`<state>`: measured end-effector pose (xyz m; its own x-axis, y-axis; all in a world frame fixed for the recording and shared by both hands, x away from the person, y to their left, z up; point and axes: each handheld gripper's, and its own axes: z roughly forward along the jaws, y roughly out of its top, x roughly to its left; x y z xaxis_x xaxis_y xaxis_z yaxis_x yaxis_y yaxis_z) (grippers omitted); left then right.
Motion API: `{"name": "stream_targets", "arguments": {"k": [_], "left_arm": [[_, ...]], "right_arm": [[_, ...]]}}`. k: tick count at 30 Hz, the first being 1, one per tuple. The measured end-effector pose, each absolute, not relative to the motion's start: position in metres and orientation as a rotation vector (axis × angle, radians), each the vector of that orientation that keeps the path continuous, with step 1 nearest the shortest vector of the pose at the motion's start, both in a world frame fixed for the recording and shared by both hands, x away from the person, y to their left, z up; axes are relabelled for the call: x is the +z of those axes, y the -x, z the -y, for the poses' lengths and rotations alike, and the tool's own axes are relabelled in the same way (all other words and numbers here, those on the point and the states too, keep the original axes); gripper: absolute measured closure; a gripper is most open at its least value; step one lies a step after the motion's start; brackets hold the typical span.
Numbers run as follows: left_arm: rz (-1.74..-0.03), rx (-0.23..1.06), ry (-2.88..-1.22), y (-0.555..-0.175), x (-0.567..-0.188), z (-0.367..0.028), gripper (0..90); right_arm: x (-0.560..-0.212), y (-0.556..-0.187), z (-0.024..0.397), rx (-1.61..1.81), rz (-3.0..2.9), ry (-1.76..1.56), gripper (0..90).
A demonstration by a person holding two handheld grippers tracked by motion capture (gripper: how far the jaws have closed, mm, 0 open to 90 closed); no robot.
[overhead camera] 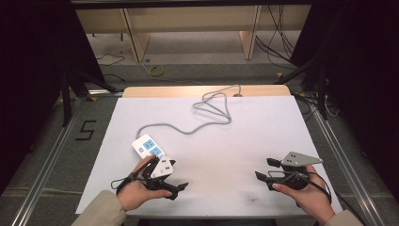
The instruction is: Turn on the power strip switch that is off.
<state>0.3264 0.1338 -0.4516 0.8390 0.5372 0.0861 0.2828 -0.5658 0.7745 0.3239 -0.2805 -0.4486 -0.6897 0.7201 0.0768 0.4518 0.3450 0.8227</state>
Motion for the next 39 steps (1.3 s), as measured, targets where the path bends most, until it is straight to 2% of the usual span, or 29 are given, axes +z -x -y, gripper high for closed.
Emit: {"name": "stream_targets", "arguments": {"k": [4,7,9,16,20,39], "left_arm": [[-0.598,0.408,-2.189,-0.326,-0.45,-0.135,17.6],[-0.603,0.419,-2.177,-0.326,-0.448,-0.136,23.8],[-0.616,0.431,-2.161,-0.326,-0.447,-0.136,32.3],[-0.643,0.484,-2.131,-0.329,-0.438,-0.141,71.4],[-0.669,0.51,-2.123,-0.33,-0.435,-0.146,88.2],[-0.8,0.525,-2.137,-0.341,-0.428,-0.163,89.8]], "right_arm": [[-0.448,-0.324,0.28,1.259,-2.317,-1.041,30.4],[-0.448,-0.323,0.28,1.26,-2.317,-1.04,30.4],[-0.448,-0.323,0.28,1.256,-2.319,-1.04,30.4],[-0.448,-0.323,0.28,1.257,-2.317,-1.043,30.4],[-0.448,-0.323,0.28,1.256,-2.32,-1.039,30.4],[-0.448,-0.323,0.279,1.258,-2.319,-1.041,30.4]]}}
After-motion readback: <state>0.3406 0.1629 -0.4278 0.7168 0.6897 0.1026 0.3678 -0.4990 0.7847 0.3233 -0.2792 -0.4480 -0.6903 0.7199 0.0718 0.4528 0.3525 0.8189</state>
